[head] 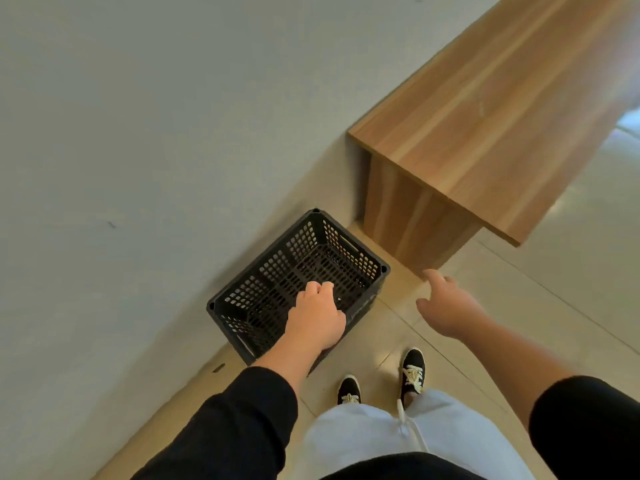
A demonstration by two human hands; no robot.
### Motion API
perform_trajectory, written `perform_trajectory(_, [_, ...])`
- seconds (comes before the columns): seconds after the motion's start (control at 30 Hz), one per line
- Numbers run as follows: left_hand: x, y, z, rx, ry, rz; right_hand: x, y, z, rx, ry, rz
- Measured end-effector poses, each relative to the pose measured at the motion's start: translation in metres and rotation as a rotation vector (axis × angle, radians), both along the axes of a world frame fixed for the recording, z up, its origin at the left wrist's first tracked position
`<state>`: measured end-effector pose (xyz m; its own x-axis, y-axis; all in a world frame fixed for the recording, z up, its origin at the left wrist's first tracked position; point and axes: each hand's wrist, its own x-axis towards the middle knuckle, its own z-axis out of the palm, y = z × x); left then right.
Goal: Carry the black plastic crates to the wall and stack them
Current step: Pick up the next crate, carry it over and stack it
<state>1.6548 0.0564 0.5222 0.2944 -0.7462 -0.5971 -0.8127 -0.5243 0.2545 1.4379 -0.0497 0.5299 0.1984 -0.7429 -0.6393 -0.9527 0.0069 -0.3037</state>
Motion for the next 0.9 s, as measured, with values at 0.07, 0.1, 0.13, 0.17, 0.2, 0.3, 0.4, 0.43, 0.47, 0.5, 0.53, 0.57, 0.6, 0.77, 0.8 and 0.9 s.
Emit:
perform_trajectory(0.07, [-0.023,-0.011,0.011,-0.021,0.006,-0.078,-0.028,0.011,0.012,-0.020,-0.006,-0.056])
perform_trajectory(0.1, [-0.037,-0.018,0.016,-0.030,0.011,-0.113,-0.043,0.014,0.017,-0.029,-0.007,-0.085])
perform_trajectory(0.13, [-0.051,-0.025,0.021,-0.039,0.018,-0.146,-0.060,0.018,0.022,-0.043,-0.006,-0.117])
perform_trajectory(0.17, [-0.067,-0.032,0.024,-0.045,0.023,-0.179,-0.078,0.021,0.027,-0.056,-0.005,-0.148])
perform_trajectory(0.2, [-0.083,-0.038,0.028,-0.047,0.024,-0.213,-0.097,0.024,0.030,-0.063,-0.006,-0.182])
perform_trajectory(0.3, [-0.137,-0.052,0.035,-0.039,0.009,-0.320,-0.161,0.040,0.036,-0.063,-0.009,-0.287])
perform_trajectory(0.4, [-0.198,-0.065,0.044,-0.054,-0.007,-0.412,-0.229,0.061,0.038,-0.063,-0.034,-0.389])
perform_trajectory(0.43, [-0.221,-0.070,0.048,-0.066,-0.015,-0.438,-0.253,0.066,0.039,-0.071,-0.041,-0.418])
perform_trajectory(0.47, [-0.246,-0.073,0.053,-0.078,-0.021,-0.466,-0.279,0.072,0.042,-0.079,-0.045,-0.443])
perform_trajectory(0.5, [-0.273,-0.076,0.058,-0.085,-0.023,-0.496,-0.305,0.078,0.045,-0.086,-0.048,-0.467])
perform_trajectory(0.53, [-0.302,-0.077,0.063,-0.089,-0.022,-0.532,-0.331,0.084,0.049,-0.095,-0.047,-0.493])
perform_trajectory(0.57, [-0.332,-0.077,0.066,-0.088,-0.017,-0.573,-0.358,0.090,0.053,-0.105,-0.045,-0.521])
perform_trajectory(0.6, [-0.363,-0.076,0.069,-0.088,-0.007,-0.614,-0.384,0.097,0.056,-0.113,-0.045,-0.553])
perform_trajectory(0.77, [-0.504,-0.071,0.078,-0.096,0.023,-0.795,-0.505,0.135,0.065,-0.130,-0.027,-0.718])
perform_trajectory(0.8, [-0.528,-0.071,0.079,-0.103,0.024,-0.829,-0.525,0.142,0.064,-0.130,-0.027,-0.755])
perform_trajectory(0.9, [-0.597,-0.074,0.080,-0.110,0.012,-0.935,-0.578,0.161,0.063,-0.124,-0.018,-0.855])
